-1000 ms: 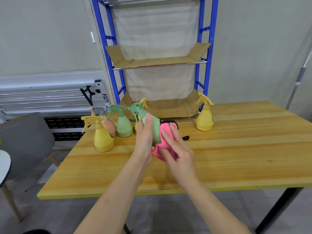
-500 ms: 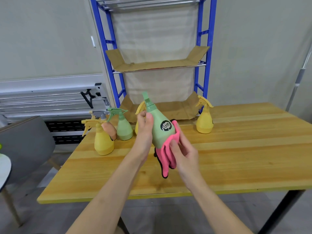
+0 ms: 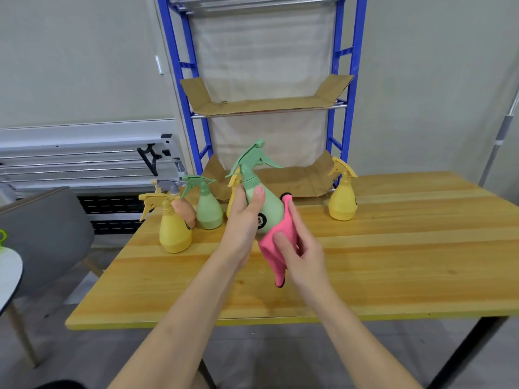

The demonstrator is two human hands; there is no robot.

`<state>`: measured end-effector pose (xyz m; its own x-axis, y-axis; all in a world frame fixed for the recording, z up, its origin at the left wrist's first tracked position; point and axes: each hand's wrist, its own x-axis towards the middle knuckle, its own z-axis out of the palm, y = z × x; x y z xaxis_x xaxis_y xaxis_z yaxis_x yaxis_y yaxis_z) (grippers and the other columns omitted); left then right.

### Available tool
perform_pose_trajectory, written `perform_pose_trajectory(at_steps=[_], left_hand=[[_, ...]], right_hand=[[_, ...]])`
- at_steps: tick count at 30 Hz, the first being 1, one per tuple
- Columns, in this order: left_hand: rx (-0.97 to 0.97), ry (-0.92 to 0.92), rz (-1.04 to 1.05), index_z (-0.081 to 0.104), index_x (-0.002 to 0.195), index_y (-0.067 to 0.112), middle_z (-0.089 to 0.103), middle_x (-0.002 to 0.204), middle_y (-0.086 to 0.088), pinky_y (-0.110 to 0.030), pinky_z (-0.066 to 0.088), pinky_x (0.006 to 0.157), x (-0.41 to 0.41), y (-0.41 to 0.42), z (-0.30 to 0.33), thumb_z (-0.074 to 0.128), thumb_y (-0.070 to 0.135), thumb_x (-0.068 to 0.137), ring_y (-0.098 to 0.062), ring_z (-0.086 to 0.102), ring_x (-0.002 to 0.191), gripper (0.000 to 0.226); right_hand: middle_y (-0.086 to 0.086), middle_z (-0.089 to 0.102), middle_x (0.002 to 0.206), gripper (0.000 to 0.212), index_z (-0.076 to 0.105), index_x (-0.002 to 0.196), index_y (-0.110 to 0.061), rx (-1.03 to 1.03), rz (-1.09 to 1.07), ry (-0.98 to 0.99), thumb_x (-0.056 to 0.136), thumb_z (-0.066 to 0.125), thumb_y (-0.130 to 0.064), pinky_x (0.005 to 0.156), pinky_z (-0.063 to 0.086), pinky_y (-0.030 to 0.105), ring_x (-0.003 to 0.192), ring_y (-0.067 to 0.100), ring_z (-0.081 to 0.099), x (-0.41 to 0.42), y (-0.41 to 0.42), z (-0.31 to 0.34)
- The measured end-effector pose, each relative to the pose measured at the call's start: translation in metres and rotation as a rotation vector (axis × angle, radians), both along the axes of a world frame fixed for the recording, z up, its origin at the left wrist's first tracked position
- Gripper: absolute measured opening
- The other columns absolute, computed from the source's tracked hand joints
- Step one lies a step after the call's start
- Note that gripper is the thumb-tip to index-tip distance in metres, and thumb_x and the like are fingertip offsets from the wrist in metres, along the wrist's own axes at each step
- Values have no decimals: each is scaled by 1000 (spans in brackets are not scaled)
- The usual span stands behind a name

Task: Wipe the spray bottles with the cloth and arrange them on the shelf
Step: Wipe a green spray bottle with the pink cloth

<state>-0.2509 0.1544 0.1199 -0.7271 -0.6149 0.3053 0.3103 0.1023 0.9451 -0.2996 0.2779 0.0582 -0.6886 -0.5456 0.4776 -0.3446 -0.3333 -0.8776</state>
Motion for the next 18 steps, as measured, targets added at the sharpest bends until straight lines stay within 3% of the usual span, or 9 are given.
perform_pose_trajectory(at_steps=[3,5,8,11,15,18], left_hand=[[-24,13,-47,52,139,23,68,129,-3,-30,55,95,4,0,-2,51,33,107,-17,66,119,33],[-19,35,-65,50,140,20,67,128,-4,-28,55,93,4,2,-4,53,35,106,-17,66,117,37],[-6,55,-44,45,144,16,65,129,-11,-33,54,96,0,5,-11,55,40,100,-20,65,116,52],[-31,51,-28,44,146,17,63,134,-12,-37,54,100,-4,5,-20,54,38,102,-21,64,120,50],[-137,2,2,47,143,18,66,120,8,-19,51,87,-9,6,-26,48,28,108,-1,65,108,36],[-213,-55,39,49,138,25,63,119,9,-26,51,95,-15,4,-28,50,35,107,-3,61,113,33]], right_hand=[[-4,60,149,58,40,158,-38,-68,152,-260,104,57,-30,105,55,34,132,17,62,1,5,7],[3,63,146,51,43,157,-31,-158,254,-439,107,52,-27,104,56,39,132,24,63,0,5,10],[8,69,138,42,50,152,-26,-222,298,-633,111,47,-16,92,61,32,125,24,68,-1,4,14],[9,71,134,37,55,147,-20,-168,234,-646,112,47,-19,99,59,37,124,25,68,0,4,10],[7,77,121,28,67,132,-17,-29,69,-522,110,51,-24,100,58,42,115,25,72,0,6,-2],[7,79,112,23,70,126,-16,48,-39,-443,107,58,-19,95,61,40,108,25,75,-4,9,-14]])
